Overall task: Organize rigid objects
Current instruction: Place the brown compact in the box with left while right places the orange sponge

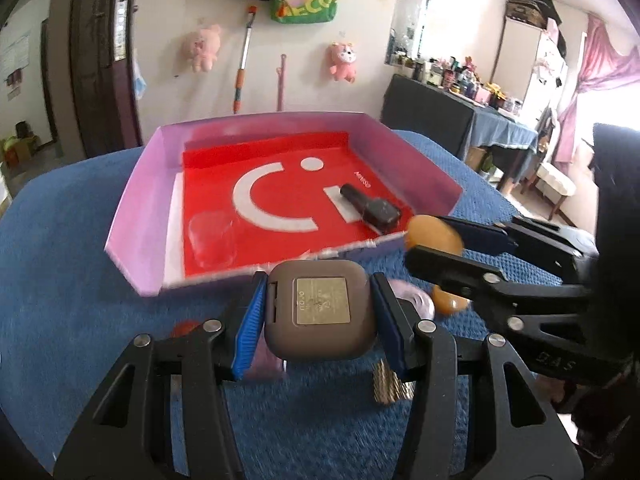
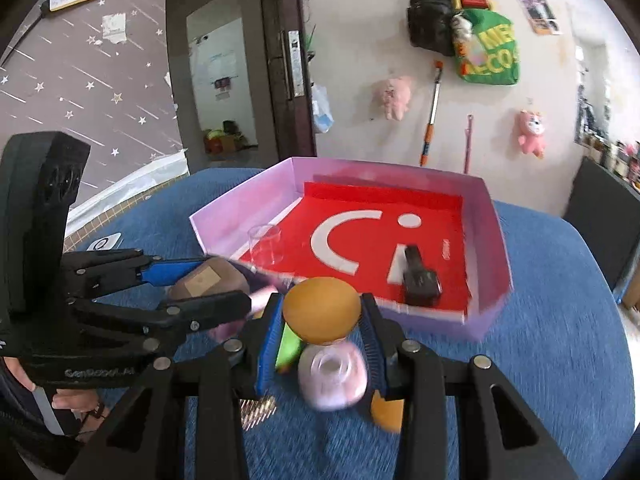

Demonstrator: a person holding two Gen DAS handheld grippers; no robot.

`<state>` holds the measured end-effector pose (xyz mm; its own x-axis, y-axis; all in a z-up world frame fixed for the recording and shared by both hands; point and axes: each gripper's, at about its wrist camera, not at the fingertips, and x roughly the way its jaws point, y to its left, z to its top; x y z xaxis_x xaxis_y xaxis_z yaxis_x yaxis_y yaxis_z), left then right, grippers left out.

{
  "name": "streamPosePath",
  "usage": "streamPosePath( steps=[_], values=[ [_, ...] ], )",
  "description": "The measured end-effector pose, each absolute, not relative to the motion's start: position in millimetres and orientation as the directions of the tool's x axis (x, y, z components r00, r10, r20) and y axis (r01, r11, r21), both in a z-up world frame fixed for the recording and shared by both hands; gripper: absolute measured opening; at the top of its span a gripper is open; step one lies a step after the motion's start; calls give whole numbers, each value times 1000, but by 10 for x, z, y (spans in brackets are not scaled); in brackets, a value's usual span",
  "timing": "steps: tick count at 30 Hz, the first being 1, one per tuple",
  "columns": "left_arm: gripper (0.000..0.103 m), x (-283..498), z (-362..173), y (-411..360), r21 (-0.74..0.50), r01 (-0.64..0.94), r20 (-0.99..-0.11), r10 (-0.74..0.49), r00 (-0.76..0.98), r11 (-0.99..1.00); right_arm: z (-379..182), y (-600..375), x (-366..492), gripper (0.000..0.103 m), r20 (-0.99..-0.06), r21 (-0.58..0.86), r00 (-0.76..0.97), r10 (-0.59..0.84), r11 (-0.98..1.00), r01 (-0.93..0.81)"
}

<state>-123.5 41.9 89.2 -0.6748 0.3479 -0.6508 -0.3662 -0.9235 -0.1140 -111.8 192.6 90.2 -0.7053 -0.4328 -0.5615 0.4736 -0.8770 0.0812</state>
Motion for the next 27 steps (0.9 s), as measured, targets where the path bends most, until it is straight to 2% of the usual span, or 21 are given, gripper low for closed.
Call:
streamPosePath(
  steps=[4,12,20,27],
  values=[
    [49,-1515,901,450,-105,-407,-673,367,-643,-907,908,1860,-1431,40,-593,43,-682,-428,-863,504],
    [49,-2038,778,522,-91,-477,-729,385,-566,-874,689,1850,-2030,40,-691,58,-574,-440,-825,562],
    [49,-2346,583,604,-96,-513,-783,383,-491,-853,504,1827,-2363,40,-770,55,-485,-415,-800,597],
    [49,-2446,502,658,-86,-531,-808,371,-458,-843,421,1816,-2459,40,-801,57,-445,-401,-791,610]
  ],
)
